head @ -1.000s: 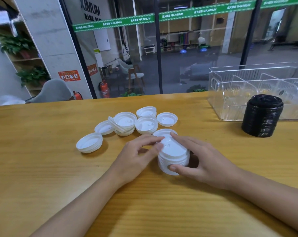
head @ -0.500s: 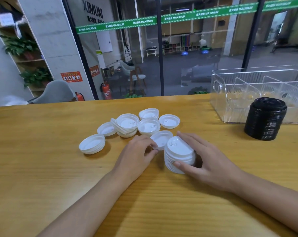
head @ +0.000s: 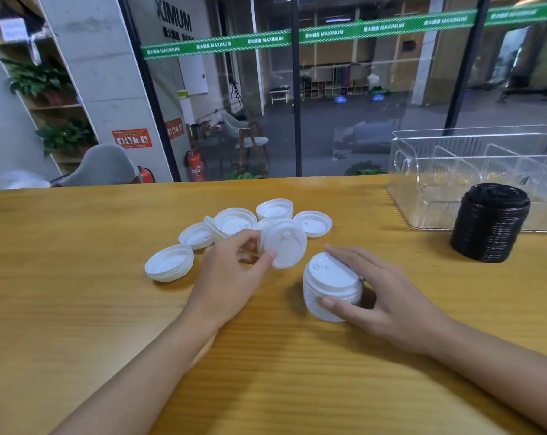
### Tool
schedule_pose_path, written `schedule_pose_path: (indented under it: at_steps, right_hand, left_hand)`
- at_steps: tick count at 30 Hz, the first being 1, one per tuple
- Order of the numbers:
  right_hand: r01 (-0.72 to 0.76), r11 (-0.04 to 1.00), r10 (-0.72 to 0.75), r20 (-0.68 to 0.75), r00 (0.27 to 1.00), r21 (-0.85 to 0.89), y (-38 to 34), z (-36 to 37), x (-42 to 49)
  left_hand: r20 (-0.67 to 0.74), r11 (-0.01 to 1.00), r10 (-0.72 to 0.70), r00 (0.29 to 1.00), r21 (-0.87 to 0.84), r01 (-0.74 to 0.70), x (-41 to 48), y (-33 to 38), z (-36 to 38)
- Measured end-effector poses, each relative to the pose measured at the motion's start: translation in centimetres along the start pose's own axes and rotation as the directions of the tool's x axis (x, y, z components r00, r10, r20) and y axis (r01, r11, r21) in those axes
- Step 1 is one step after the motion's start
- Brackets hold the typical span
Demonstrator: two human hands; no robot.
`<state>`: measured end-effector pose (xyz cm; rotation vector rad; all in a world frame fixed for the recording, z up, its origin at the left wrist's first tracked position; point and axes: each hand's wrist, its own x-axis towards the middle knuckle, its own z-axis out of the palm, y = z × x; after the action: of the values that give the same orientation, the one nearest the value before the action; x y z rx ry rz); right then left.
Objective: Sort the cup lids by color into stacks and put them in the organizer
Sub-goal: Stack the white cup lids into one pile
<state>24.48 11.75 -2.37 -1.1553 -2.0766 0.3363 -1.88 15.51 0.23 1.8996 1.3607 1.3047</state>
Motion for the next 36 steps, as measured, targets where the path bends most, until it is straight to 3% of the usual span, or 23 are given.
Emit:
schedule_pose_path:
  at_steps: [4, 7, 15, 21, 27, 36]
  right_hand:
    - [-0.015, 0.999, 0.015, -0.006, 1.000, 0.039, 0.1, 0.1, 0.0]
    - [-0.031, 0.995, 0.030, 0.012, 0.999, 0.095, 0.1, 0.1, 0.1]
    - [0.046, 0.996, -0.048, 0.027, 0.999, 0.076, 0.2, 0.1, 0.0]
    - [0.069, 0.996, -0.071, 0.037, 0.997, 0.057, 0.3, 0.2, -0.1]
    - [0.085, 0.992, -0.090, 0.056, 0.994, 0.095, 0.0, 0.1, -0.2]
    - [0.030, 0.985, -0.046, 0.091, 0.995, 0.169, 0.2, 0.1, -0.1]
  left_hand:
    - [0.063, 0.904, -0.162, 0.985, -0.391, 0.174, -0.1, 1.6, 0.2]
    - [0.197, 0.826, -0.207, 0.958, -0.490, 0.279, -0.6, 2.2, 0.7]
    - [0.316, 0.906, -0.109, 0.942, -0.359, 0.225, -1.7, 2.1, 2.5]
    - [0.267, 0.991, -0.024, 0.963, -0.123, 0.059, -1.8, 1.3, 1.9]
    - [0.451, 0.972, 0.093, 0.888, -0.236, 0.018, -1.6, 1.6, 1.3]
    - [0.300, 0.983, 0.036, 0.953, -0.184, 0.021, -2.1, 2.0, 2.5]
